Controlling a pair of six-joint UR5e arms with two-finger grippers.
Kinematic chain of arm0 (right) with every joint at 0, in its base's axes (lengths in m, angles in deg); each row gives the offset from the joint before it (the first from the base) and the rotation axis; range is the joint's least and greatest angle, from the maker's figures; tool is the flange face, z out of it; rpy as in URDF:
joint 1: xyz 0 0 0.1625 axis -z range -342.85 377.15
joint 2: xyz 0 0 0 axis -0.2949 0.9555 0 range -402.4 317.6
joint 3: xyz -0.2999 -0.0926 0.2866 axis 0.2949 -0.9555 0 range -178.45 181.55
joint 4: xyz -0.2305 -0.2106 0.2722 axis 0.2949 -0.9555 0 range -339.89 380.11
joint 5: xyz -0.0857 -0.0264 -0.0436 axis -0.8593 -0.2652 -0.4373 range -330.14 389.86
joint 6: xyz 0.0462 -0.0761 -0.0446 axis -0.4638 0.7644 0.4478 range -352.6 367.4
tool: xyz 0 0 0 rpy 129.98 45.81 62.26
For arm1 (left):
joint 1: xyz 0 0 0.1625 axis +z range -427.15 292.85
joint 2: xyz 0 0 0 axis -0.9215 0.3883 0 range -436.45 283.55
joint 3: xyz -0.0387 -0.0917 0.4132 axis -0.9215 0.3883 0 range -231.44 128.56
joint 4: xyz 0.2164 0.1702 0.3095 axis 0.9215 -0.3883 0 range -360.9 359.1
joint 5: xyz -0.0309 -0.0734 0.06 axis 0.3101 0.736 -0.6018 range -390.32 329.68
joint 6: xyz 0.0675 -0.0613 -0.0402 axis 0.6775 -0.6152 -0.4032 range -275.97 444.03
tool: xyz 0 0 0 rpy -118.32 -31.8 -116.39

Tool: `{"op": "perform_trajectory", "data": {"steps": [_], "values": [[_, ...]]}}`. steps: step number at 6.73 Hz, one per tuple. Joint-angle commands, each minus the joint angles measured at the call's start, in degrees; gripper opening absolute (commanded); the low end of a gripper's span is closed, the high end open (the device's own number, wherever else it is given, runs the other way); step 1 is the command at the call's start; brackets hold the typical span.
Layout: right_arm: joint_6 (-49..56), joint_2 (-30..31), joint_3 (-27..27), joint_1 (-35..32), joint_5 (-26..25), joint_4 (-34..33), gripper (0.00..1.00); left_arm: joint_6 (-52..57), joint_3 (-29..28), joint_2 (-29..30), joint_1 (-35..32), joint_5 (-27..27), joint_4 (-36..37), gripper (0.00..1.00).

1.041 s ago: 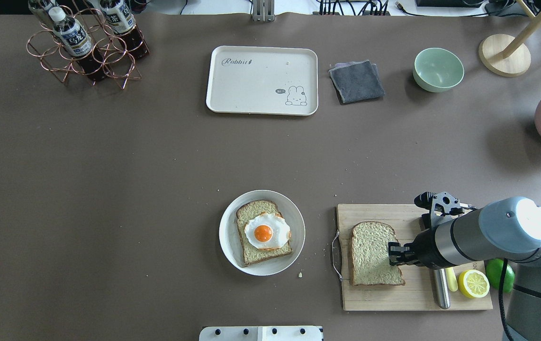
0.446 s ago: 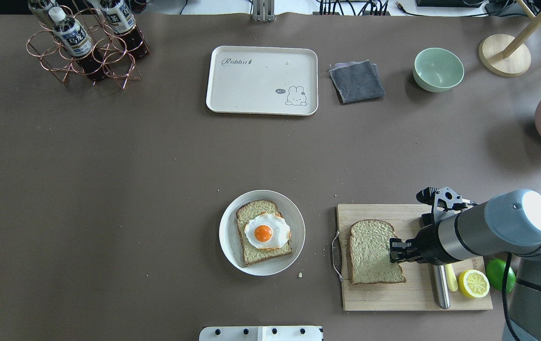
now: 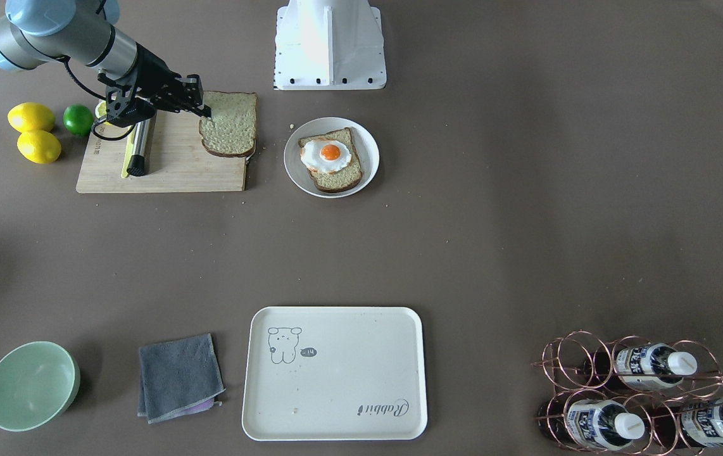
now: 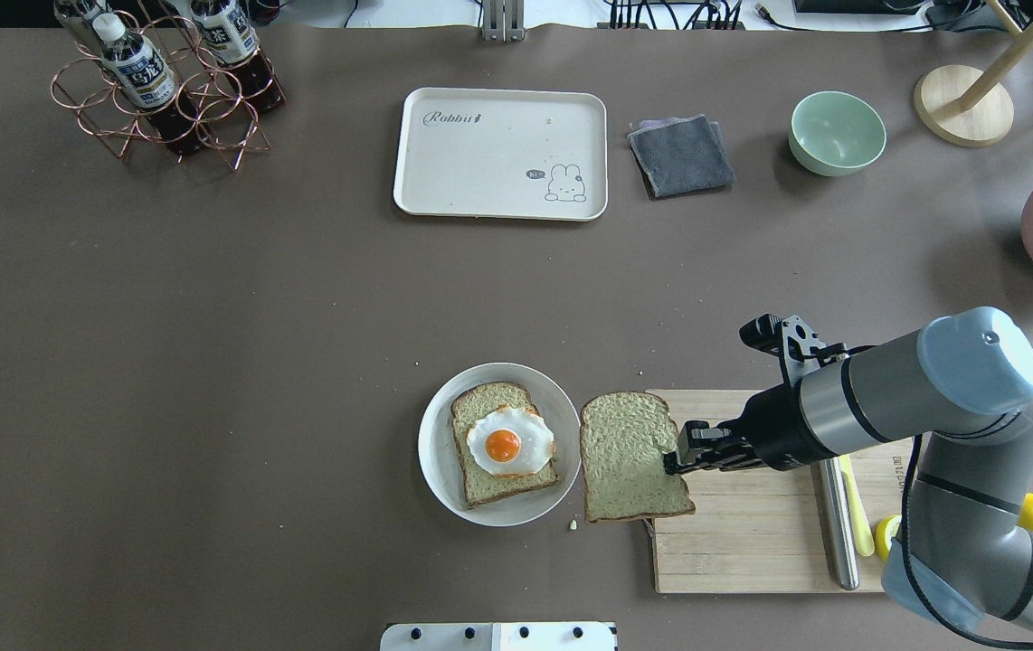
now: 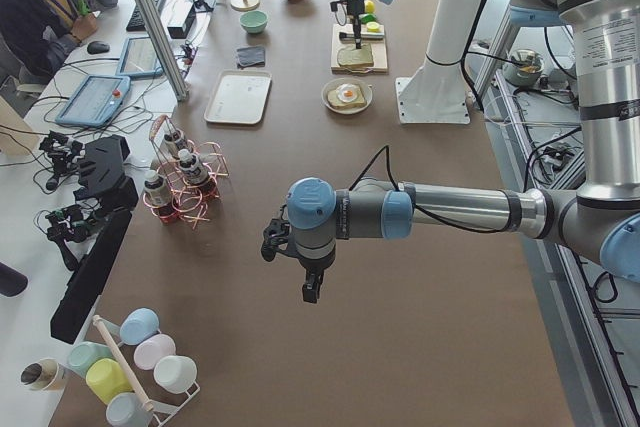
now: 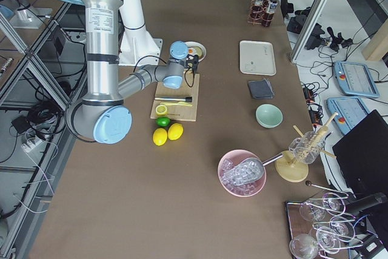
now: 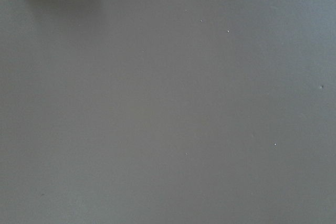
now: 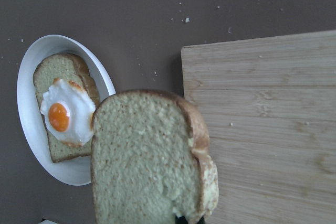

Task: Make sandwich and place on tray
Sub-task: 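Lift the bread slice and lay it on the egg toast on the plate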

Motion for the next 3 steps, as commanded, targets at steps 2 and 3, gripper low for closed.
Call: {"op": "perform_trajectory", "data": {"steps": [2, 3], "values": [[-3.8, -12.0, -6.3, 1.4, -0.6, -3.9, 0.00, 0.0, 0.0, 0.0, 0.0, 0.0, 0.0, 0.98], [-3.7, -12.7, -6.6, 1.7, -0.7, -4.0, 0.00, 0.0, 0.0, 0.1, 0.0, -0.1, 0.0, 0.98]]}}
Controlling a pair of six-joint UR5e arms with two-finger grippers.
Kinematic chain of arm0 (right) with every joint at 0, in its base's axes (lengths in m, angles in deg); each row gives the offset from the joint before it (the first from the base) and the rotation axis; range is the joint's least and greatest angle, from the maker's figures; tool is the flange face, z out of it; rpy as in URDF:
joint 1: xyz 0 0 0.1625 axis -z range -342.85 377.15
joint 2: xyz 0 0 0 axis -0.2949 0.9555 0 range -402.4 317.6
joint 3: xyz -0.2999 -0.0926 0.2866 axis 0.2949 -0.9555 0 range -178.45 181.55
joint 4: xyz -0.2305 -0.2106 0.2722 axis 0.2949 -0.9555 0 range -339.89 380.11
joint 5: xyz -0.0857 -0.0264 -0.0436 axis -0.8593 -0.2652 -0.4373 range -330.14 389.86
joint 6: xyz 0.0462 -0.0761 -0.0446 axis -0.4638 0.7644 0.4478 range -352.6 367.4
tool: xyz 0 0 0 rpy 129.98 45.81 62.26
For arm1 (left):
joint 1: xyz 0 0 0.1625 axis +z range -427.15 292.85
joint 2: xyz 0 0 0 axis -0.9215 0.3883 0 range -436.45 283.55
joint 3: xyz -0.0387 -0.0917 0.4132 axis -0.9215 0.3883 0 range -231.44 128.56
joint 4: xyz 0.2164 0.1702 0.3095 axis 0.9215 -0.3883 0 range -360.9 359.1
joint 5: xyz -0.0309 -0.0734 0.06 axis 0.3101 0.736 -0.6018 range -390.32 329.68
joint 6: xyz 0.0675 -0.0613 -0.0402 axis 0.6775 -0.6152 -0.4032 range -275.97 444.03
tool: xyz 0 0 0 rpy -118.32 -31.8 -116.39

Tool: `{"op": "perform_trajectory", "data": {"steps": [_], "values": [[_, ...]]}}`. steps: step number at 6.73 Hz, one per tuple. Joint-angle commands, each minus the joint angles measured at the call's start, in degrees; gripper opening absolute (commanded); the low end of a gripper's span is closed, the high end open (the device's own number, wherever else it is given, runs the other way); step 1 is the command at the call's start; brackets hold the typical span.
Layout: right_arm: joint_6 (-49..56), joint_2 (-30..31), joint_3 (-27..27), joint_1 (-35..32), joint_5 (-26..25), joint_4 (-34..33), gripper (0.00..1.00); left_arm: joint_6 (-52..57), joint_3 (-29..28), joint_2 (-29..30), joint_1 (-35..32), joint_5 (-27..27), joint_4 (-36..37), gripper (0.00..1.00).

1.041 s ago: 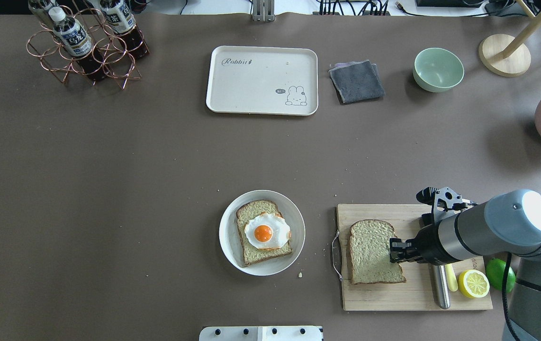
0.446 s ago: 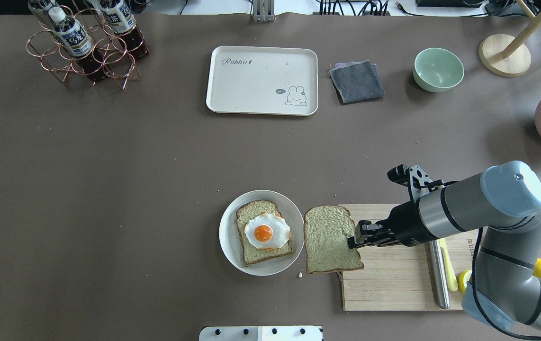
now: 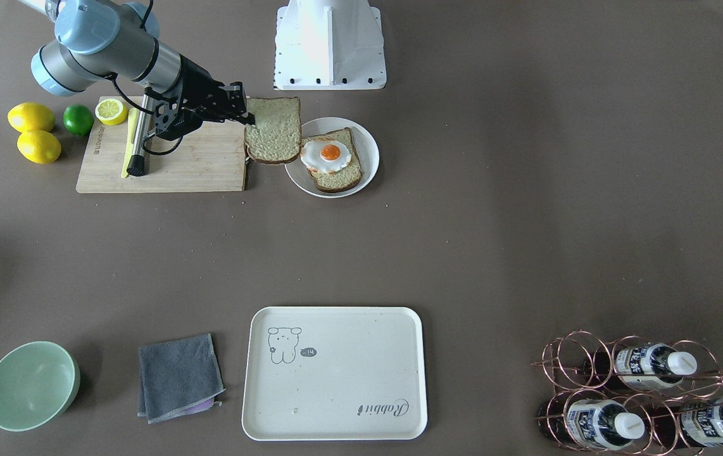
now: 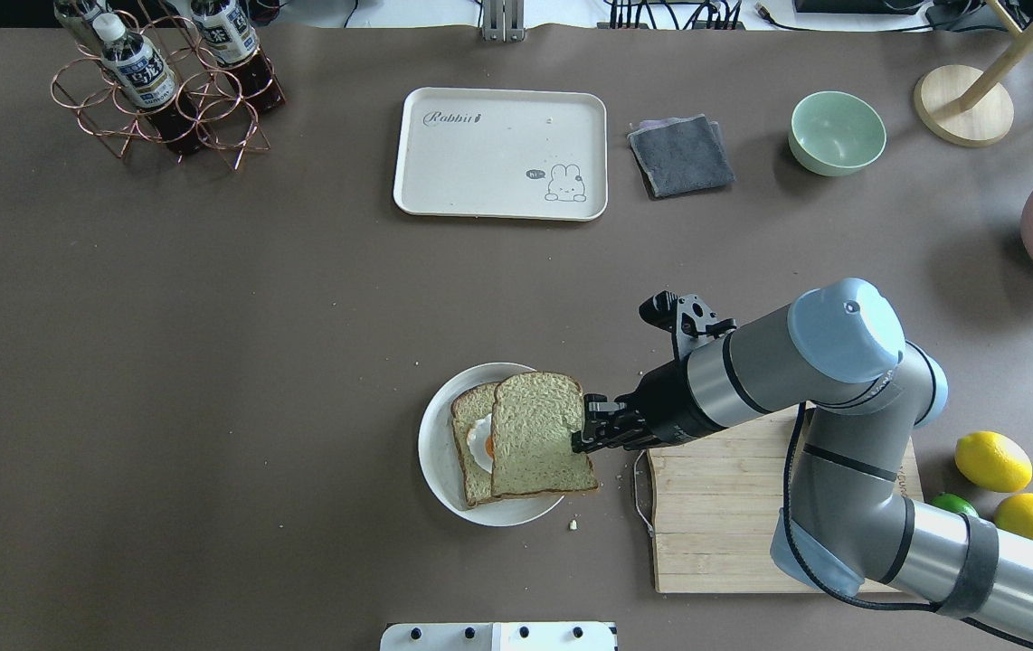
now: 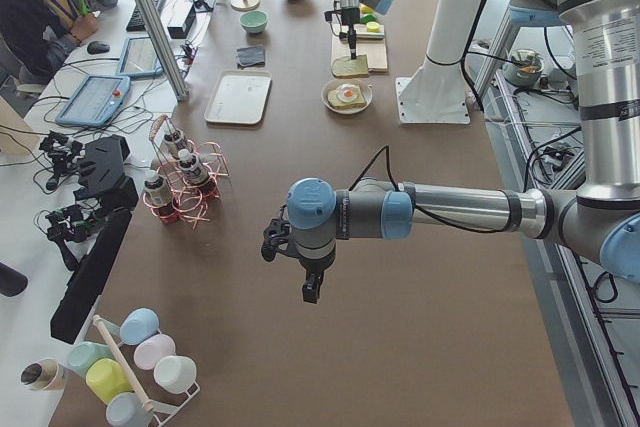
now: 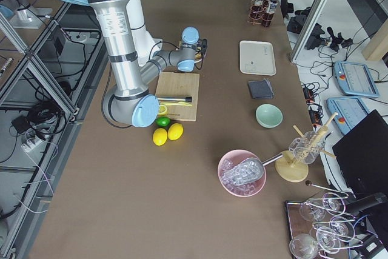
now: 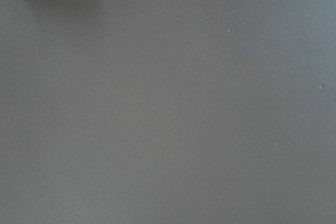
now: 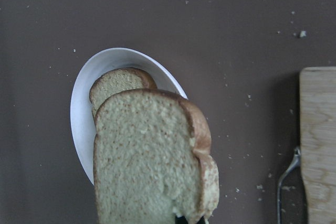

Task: Make sandwich and place on tray
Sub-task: 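Lift the bread slice and lay it on the egg toast on the plate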

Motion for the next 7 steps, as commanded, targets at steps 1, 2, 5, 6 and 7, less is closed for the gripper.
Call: {"op": "perform_trajectory", "data": {"steps": [1, 2, 5, 6, 7], "values": [[0.2, -3.4, -3.4, 0.5, -0.4, -0.4, 0.00, 0.0, 0.0, 0.1, 0.0, 0.0, 0.0, 0.98], [2.2, -4.6, -5.6, 0.2, -0.4, 0.0, 0.00, 0.0, 0.1, 0.1, 0.0, 0.0, 0.0, 0.98], [3.3, -5.2, -7.2, 0.9, -0.3, 0.2, 0.00, 0.0, 0.3, 0.2, 0.0, 0.0, 0.0, 0.98], [3.2, -5.3, -7.3, 1.2, -0.3, 0.2, 0.00, 0.0, 0.3, 0.1, 0.0, 0.0, 0.0, 0.98], [3.1, -5.3, -7.3, 1.6, -0.3, 0.2, 0.00, 0.0, 0.4, 0.1, 0.0, 0.0, 0.0, 0.98]]}}
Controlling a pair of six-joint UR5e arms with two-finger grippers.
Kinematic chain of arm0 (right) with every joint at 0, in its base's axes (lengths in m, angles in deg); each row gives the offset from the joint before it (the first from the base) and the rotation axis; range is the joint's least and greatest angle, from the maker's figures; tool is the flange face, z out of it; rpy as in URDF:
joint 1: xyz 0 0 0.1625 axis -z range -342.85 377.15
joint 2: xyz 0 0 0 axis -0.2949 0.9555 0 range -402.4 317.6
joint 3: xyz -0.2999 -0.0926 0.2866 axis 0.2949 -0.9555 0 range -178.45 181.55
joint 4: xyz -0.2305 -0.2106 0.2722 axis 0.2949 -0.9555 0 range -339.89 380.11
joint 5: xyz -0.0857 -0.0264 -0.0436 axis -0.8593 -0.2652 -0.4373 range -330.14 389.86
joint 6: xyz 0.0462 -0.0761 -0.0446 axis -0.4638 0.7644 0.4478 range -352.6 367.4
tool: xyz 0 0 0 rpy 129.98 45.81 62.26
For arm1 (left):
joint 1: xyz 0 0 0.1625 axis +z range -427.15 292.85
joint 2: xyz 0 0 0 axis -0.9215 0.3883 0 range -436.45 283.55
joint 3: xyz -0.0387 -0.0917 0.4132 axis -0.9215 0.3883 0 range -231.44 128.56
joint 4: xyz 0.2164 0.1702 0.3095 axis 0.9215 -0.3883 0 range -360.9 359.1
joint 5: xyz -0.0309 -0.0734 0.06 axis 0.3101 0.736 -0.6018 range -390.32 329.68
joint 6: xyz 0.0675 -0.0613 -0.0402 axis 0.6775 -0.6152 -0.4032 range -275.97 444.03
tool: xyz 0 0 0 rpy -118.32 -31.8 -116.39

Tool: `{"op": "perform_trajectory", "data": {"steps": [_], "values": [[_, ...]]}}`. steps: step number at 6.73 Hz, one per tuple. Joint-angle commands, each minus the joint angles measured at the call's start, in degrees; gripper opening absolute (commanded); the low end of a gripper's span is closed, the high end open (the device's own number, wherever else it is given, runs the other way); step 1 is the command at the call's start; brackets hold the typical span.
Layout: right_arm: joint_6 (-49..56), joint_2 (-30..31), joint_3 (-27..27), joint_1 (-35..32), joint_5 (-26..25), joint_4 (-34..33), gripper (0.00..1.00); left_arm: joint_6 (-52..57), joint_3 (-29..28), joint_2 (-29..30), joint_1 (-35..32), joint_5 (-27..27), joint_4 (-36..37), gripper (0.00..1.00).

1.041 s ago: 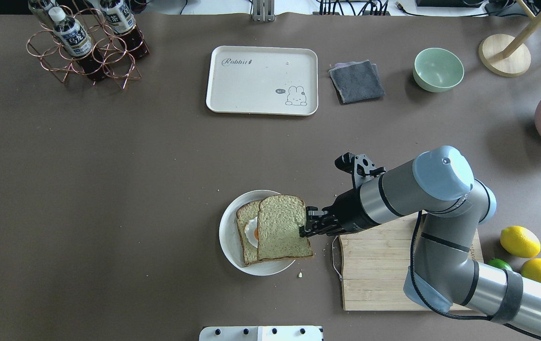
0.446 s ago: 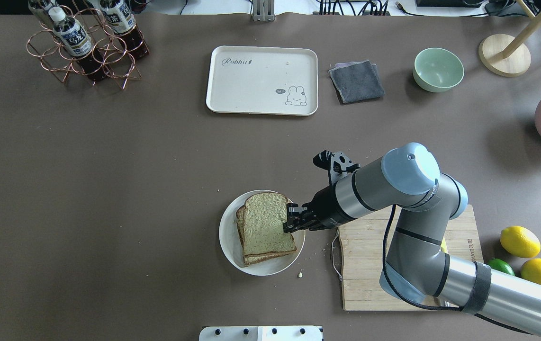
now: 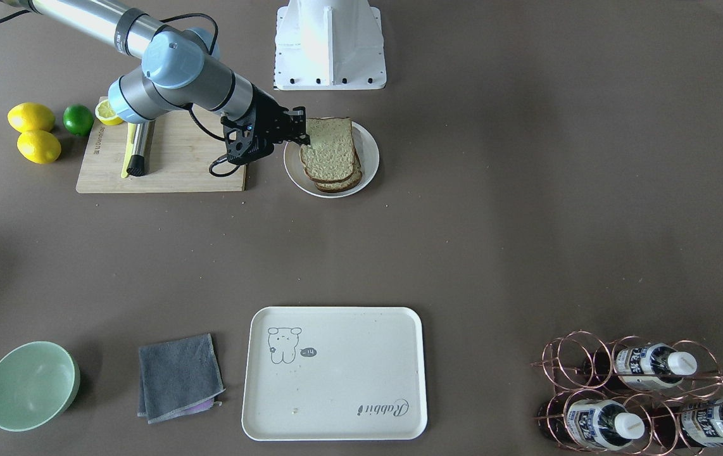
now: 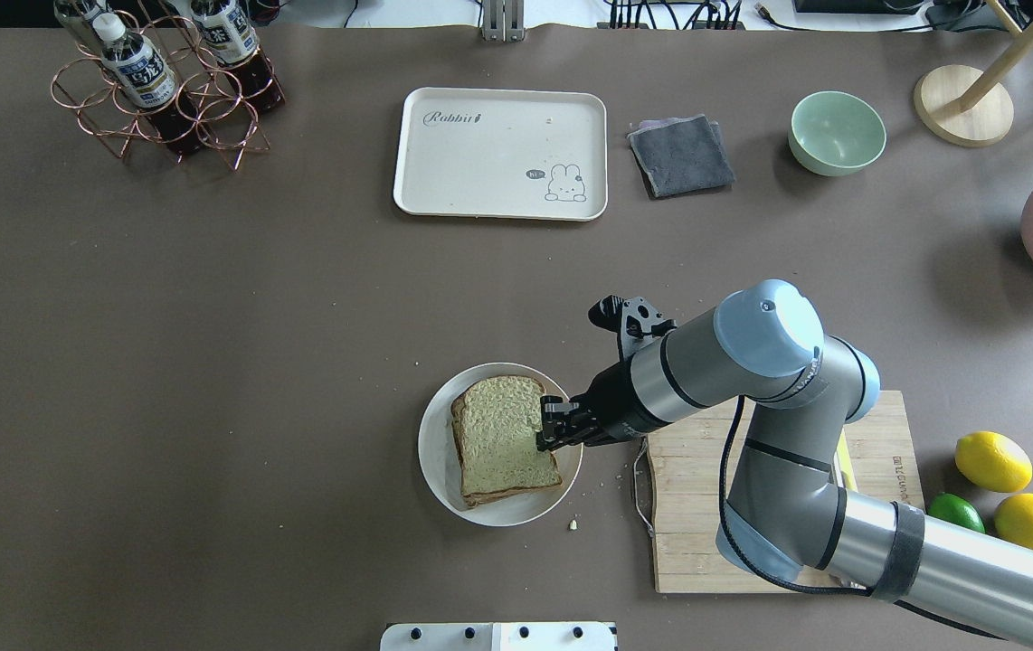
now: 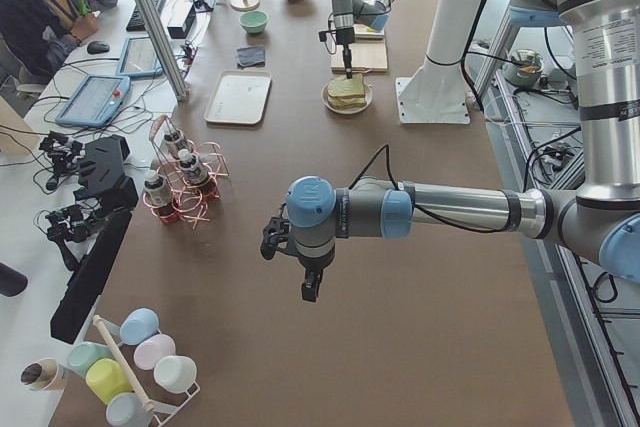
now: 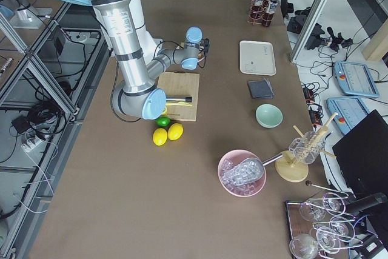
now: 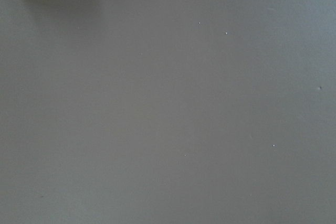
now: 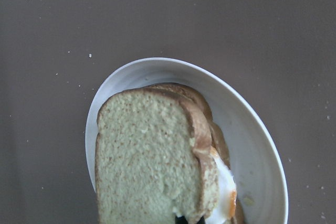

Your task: Make sandwich and place on tray

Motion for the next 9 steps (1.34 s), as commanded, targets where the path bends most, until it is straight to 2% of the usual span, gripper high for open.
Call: {"op": "perform_trajectory", "data": {"steps": [1, 2, 3, 4, 5, 7, 8, 9], "values": [[-0.1, 0.0, -0.1, 0.5, -0.1, 0.0, 0.30, -0.1, 0.0, 0.0, 0.0, 0.0, 0.0, 0.98], [-0.3, -0.1, 0.0, 0.5, -0.1, 0.0, 0.81, -0.2, 0.0, 0.0, 0.0, 0.0, 0.0, 0.98], [-0.7, -0.1, 0.1, 0.3, -0.1, -0.1, 1.00, -1.1, 0.0, 0.1, 0.3, 0.1, 0.0, 0.98], [-0.7, 0.0, 0.7, -1.0, 0.4, -0.5, 1.00, -2.6, 0.3, 0.4, 0.8, 0.4, -0.3, 0.98], [-0.6, 0.9, 0.9, -4.3, 2.6, -1.1, 1.00, -9.0, 1.9, 0.5, 5.2, 0.5, -3.7, 0.98], [0.4, 2.4, 3.7, -15.4, 13.5, -7.4, 1.00, -36.3, 4.8, 1.6, 20.0, 1.7, -19.5, 0.98], [5.6, 7.0, 4.7, -19.3, 15.7, -7.4, 1.00, -52.1, 4.7, 5.9, 28.4, 1.2, -26.0, 0.98], [11.2, 10.8, 4.6, -22.8, 17.4, -7.5, 1.00, -60.3, 4.6, 10.7, 34.3, 0.7, -26.6, 0.98]]}}
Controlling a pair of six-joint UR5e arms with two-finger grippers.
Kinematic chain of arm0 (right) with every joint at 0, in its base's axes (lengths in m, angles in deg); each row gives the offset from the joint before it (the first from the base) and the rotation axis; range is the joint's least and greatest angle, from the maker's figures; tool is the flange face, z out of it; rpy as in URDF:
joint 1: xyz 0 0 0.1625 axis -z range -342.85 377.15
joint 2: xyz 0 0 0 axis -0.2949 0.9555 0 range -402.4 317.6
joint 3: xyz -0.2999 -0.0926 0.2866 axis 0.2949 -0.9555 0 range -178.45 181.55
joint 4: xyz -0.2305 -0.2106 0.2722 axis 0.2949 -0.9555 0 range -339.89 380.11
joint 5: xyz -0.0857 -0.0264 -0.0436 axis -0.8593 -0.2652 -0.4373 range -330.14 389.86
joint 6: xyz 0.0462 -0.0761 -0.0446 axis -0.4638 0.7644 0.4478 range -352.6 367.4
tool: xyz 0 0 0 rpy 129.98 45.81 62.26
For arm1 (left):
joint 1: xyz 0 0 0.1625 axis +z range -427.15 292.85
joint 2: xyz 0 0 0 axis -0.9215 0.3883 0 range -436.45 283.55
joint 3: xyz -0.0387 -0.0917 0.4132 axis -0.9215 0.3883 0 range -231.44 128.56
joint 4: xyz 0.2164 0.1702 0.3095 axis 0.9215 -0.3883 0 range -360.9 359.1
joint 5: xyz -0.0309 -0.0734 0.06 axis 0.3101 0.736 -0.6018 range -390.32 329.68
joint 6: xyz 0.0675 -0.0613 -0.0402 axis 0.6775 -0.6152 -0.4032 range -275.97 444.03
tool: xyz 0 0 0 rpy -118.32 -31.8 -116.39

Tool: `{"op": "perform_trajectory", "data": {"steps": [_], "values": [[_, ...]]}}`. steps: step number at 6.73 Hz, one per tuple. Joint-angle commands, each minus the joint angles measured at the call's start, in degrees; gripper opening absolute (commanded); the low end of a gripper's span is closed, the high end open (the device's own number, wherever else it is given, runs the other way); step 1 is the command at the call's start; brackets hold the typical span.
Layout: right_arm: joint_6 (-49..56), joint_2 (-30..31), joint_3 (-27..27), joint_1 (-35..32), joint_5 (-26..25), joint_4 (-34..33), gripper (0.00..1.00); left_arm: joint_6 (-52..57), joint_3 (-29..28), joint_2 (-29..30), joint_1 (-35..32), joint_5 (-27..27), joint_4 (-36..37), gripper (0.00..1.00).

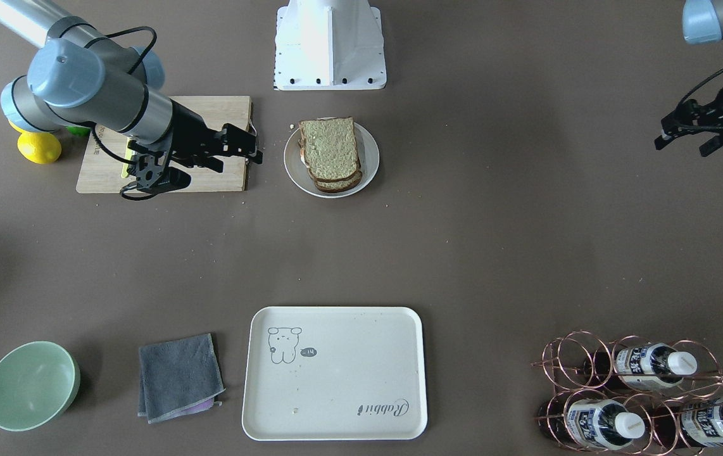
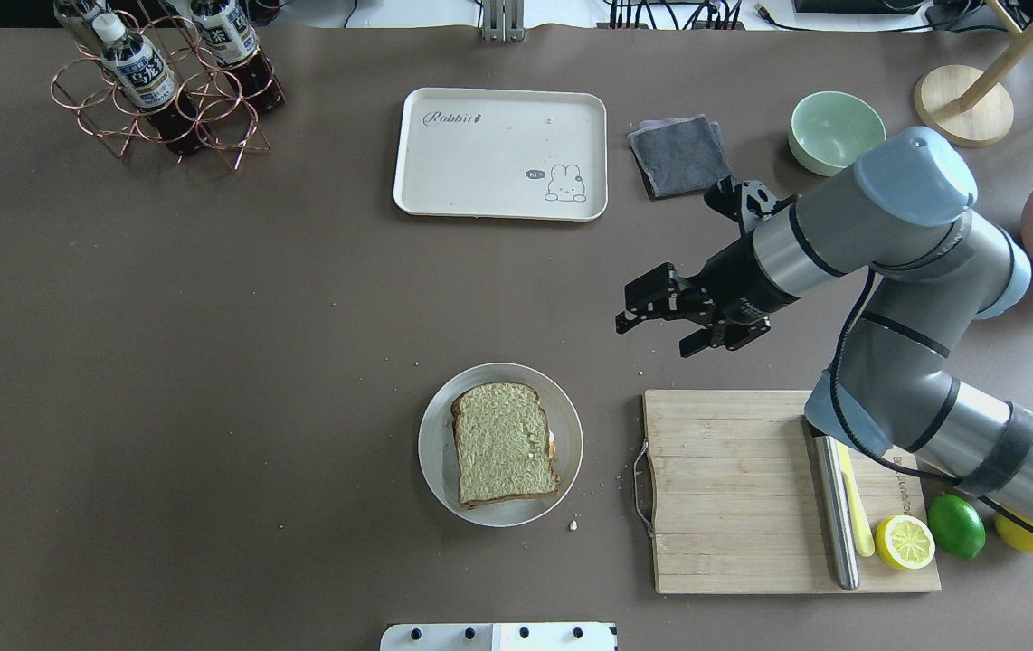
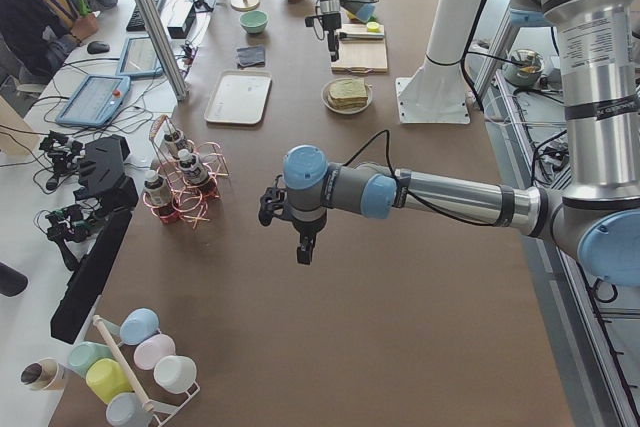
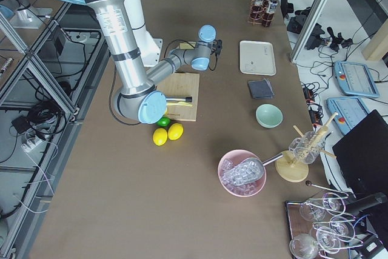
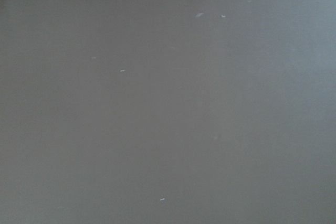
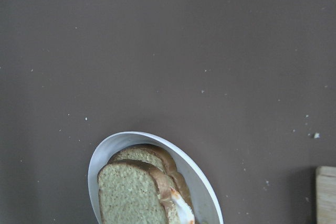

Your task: Make sandwich and place on tray

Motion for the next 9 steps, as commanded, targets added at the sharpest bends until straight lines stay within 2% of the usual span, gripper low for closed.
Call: {"op": "perform_trajectory", "data": {"steps": [1, 3, 5, 6, 8, 9], "values": [[10.8, 8.2, 0.5, -7.4, 3.5, -0.5, 1.00, -19.5, 0.3, 9.2, 13.3, -4.4, -3.7, 0.98], [20.9, 14.6, 0.2, -12.3, 3.8, -1.4, 1.00, -34.1, -0.5, 19.0, 25.6, -10.8, -3.6, 0.98], [33.3, 19.7, 0.5, -18.5, 5.3, -6.0, 1.00, -41.7, -3.0, 25.7, 37.1, -19.4, -3.7, 0.97], [40.4, 22.0, 0.7, -22.0, 5.7, -8.8, 1.00, -42.4, -7.5, 30.4, 38.3, -21.3, -4.0, 0.96], [47.9, 25.3, 1.1, -26.1, 5.7, -11.1, 1.00, -42.7, -12.7, 30.8, 40.2, -23.0, -12.4, 0.82], [49.0, 26.2, 1.4, -26.7, 5.7, -11.5, 1.00, -43.4, -13.2, 30.8, 40.4, -23.0, -13.2, 0.71]]}}
